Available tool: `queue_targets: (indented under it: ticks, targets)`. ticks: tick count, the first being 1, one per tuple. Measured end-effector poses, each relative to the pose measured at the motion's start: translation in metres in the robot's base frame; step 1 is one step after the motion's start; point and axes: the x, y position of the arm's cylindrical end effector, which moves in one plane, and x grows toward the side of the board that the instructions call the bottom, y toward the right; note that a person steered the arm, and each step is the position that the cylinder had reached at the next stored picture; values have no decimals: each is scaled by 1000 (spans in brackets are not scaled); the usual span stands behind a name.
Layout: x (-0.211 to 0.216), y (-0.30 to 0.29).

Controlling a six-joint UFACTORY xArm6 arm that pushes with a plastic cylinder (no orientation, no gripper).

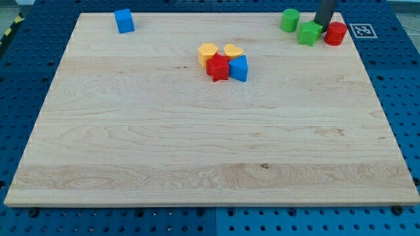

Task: Move the red circle into the top right of the green star

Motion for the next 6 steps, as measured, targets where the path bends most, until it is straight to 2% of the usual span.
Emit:
queue_targets:
  ticks: [1,3,4,5,6]
  targets:
    - [-15,-12]
    - [32,-24]
    - [5,-12]
    - [-37,20]
    - [-23,76]
